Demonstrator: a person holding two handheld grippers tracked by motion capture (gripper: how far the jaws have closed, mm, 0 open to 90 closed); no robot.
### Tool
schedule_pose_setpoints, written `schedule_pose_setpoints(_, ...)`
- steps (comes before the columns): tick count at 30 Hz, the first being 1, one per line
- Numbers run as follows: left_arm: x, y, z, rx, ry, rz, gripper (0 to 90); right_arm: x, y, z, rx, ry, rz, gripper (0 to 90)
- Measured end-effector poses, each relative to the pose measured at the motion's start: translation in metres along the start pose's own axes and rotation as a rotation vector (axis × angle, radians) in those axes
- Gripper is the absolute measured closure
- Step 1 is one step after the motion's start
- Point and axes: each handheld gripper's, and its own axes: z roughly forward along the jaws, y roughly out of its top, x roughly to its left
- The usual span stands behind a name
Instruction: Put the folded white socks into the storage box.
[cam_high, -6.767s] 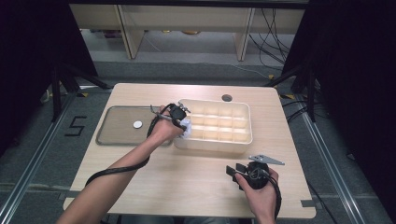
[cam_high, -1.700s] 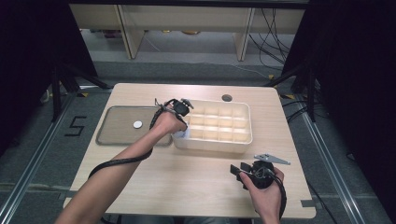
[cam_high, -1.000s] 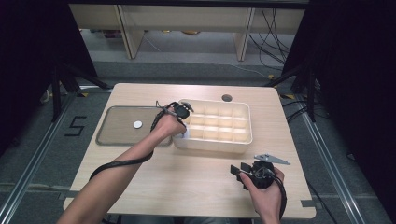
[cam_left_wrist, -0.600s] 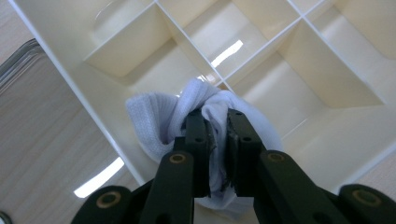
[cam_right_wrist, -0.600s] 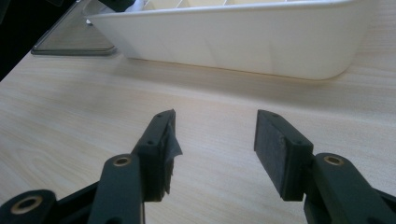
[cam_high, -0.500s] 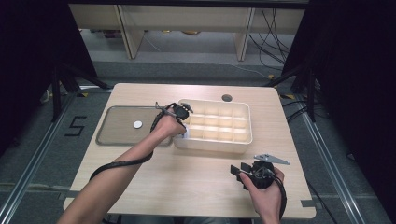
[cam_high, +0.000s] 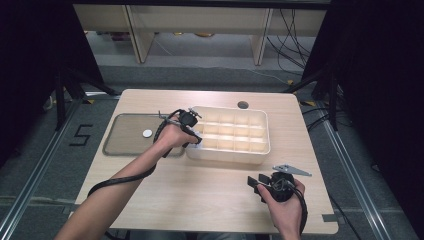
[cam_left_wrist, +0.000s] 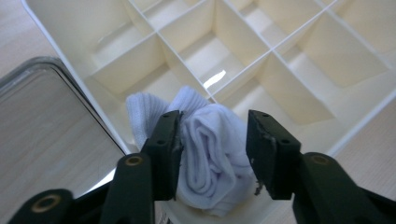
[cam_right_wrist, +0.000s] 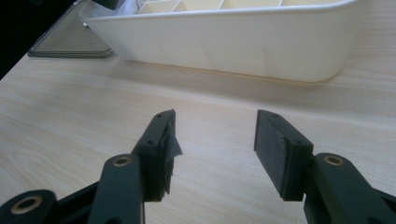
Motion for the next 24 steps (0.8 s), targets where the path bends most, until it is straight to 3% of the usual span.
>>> schedule_pose_setpoints(6, -0.001, -0.005, -0.018, -0.101, -0.011, 0.007, 45.0, -0.001, 0.001, -0.002, 0.003, 0.010, 0.002, 49.2)
schedule_pose_setpoints(7, 0.000, -0.006, -0.021, -0.106, -0.015, 0.009, 44.3, -0.004, 0.002, -0.003, -0.006, -0.002, -0.038, 49.2)
schedule_pose_setpoints(11, 0.001, -0.012, -0.033, -0.158, 0.005, 0.026, 42.0, -0.006, 0.002, -0.002, -0.018, -0.011, -0.044, 49.1)
schedule_pose_setpoints(18, 0.003, -0.029, -0.052, -0.243, 0.037, 0.049, 36.5, -0.006, 0.003, -0.005, -0.023, -0.002, -0.037, 49.1)
schedule_pose_setpoints(19, 0.004, -0.032, -0.055, -0.249, 0.039, 0.055, 36.3, -0.003, 0.003, -0.006, -0.012, -0.003, 0.007, 49.1)
schedule_pose_setpoints(21, 0.007, -0.038, -0.061, -0.263, 0.046, 0.059, 35.7, -0.006, 0.004, -0.006, -0.020, -0.014, -0.040, 48.9)
schedule_pose_setpoints(22, 0.009, -0.043, -0.065, -0.280, 0.053, 0.055, 35.7, -0.003, 0.003, -0.006, -0.011, -0.004, 0.004, 48.9)
schedule_pose_setpoints(23, 0.011, -0.046, -0.069, -0.288, 0.056, 0.050, 35.6, -0.006, 0.004, -0.006, -0.021, -0.014, -0.040, 48.9)
schedule_pose_setpoints(24, 0.012, -0.049, -0.071, -0.299, 0.067, 0.042, 35.6, -0.003, 0.003, -0.006, -0.013, -0.004, 0.000, 48.9)
